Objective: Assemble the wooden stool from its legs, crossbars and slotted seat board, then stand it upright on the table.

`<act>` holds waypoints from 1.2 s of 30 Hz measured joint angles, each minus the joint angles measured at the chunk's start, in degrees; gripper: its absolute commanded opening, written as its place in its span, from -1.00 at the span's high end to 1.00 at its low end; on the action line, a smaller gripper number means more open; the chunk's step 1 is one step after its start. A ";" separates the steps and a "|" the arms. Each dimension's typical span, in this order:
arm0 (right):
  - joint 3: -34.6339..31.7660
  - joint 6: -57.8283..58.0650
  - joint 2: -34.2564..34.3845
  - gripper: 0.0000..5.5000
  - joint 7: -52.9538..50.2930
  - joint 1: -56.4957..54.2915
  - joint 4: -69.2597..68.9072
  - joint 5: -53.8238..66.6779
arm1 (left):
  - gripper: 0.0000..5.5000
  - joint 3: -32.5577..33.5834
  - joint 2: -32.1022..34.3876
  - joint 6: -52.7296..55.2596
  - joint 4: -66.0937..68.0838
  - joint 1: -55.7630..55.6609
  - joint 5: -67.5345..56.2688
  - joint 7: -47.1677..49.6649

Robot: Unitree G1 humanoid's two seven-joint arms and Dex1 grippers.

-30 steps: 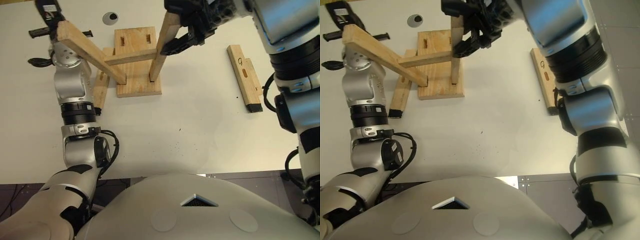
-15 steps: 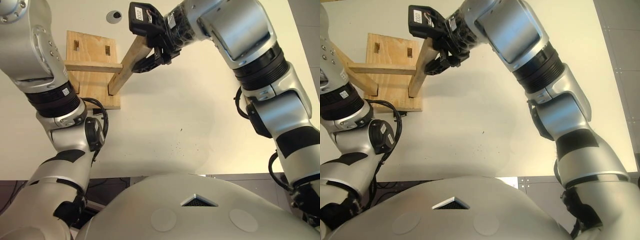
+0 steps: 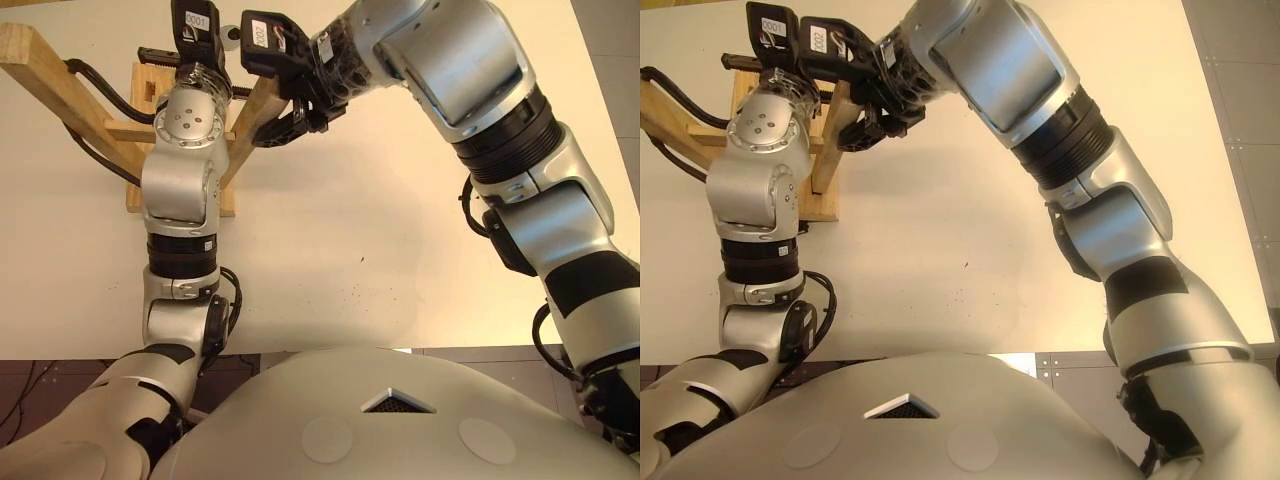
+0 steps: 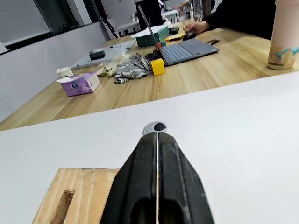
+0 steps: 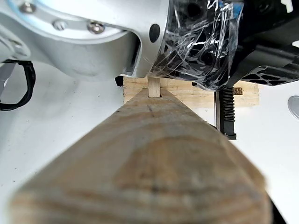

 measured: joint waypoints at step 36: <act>0.67 2.22 -3.43 0.26 0.84 2.94 2.07 -2.29 | 1.00 17.24 5.68 18.60 -8.49 -11.25 -16.98 4.92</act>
